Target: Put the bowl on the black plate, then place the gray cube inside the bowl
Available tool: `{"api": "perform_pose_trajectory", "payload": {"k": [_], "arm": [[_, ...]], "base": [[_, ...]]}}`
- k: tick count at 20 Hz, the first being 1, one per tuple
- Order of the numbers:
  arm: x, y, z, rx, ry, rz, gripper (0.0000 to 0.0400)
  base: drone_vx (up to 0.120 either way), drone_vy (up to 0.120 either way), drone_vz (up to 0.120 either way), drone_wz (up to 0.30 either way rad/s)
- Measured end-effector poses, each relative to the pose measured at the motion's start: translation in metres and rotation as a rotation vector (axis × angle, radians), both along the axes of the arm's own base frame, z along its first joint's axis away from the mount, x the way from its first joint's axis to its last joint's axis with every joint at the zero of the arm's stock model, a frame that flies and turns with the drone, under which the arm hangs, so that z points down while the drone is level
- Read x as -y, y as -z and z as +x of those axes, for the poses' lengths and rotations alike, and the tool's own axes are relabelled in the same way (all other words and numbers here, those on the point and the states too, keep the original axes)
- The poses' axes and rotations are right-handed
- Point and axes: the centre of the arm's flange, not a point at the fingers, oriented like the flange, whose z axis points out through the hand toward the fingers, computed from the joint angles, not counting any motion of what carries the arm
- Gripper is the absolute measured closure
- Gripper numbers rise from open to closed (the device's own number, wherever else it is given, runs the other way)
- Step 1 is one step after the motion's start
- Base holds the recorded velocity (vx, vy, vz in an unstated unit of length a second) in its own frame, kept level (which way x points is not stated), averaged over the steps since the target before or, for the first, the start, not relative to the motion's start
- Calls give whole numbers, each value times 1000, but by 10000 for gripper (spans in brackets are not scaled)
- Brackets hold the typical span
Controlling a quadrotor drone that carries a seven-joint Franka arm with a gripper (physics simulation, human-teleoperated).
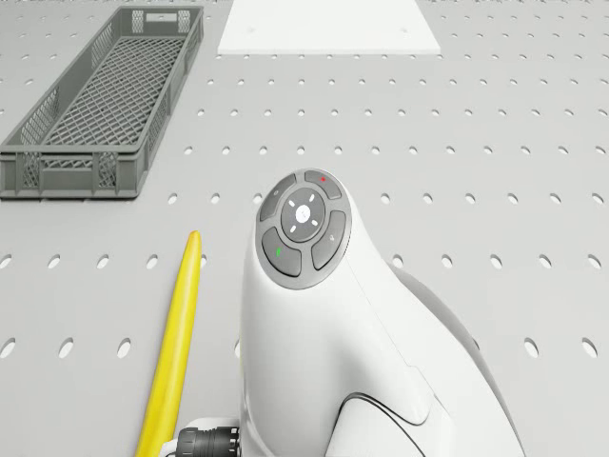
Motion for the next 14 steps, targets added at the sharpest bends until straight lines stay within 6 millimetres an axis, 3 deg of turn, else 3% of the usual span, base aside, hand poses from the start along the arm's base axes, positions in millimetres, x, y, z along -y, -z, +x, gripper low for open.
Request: {"api": "perform_pose_trajectory", "payload": {"k": [10,14], "arm": [[0,0,0,0,0,0,0],[0,-5,0,0,0,0,0]], "base": [[120,0,0,0],[10,0,0,0]]}}
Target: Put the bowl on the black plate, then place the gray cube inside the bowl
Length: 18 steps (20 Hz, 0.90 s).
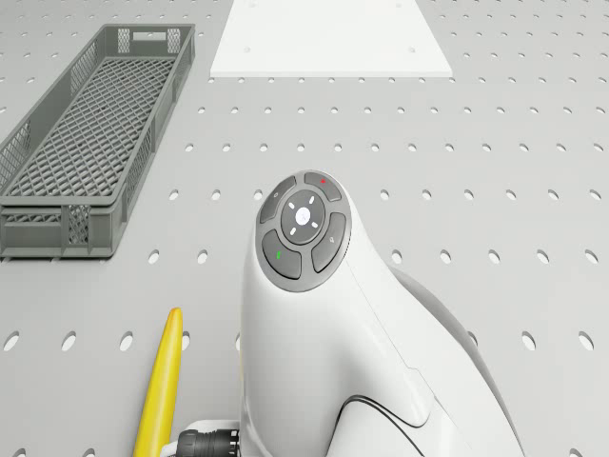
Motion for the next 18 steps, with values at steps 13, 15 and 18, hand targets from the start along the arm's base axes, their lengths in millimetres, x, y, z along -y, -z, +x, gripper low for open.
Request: {"api": "perform_pose_trajectory", "payload": {"k": [13,15,18], "arm": [[-9,-38,0,0,0,0,0],[-10,-44,0,0,0,0,0],[-11,-50,3,0,0,0,0]], "base": [[0,0,0,0],[0,0,0,0],[0,0,0,0]]}}
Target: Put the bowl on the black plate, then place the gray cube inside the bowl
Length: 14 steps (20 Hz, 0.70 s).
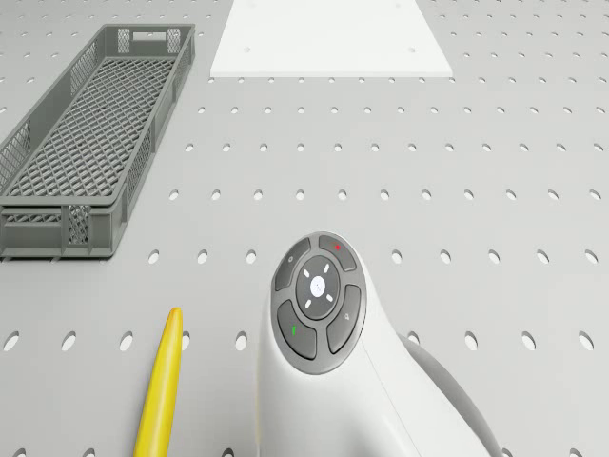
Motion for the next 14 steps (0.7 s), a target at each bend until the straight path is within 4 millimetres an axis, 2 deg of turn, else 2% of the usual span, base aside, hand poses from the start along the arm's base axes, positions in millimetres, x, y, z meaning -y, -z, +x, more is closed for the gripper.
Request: {"api": "perform_pose_trajectory", "payload": {"k": [6,14], "arm": [[-1,-5,9,0,0,0,0],[-4,-7,12,0,0,0,0]], "base": [[0,0,0,0],[0,0,0,0]]}}
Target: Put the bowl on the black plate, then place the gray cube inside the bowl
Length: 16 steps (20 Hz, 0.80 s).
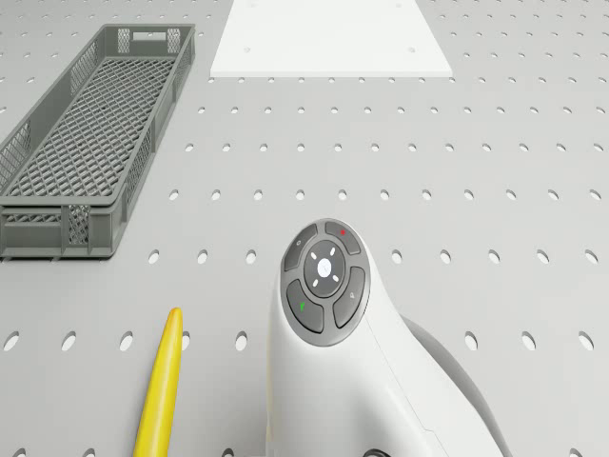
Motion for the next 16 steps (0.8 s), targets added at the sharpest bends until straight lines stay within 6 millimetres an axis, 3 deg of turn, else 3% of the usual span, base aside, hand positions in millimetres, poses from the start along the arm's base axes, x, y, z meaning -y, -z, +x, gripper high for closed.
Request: {"api": "perform_pose_trajectory", "payload": {"k": [3,4,6,9,12,16], "arm": [[2,0,0,0,0,0,0],[3,0,0,0,0,0,24],[4,0,0,0,0,0,132],[4,0,1,0,0,0,221],[5,0,1,0,0,0,263],[5,0,1,0,0,0,286]], "base": [[0,0,0,0],[0,0,0,0],[0,0,0,0],[0,0,0,0],[0,0,0,0],[0,0,0,0]]}}
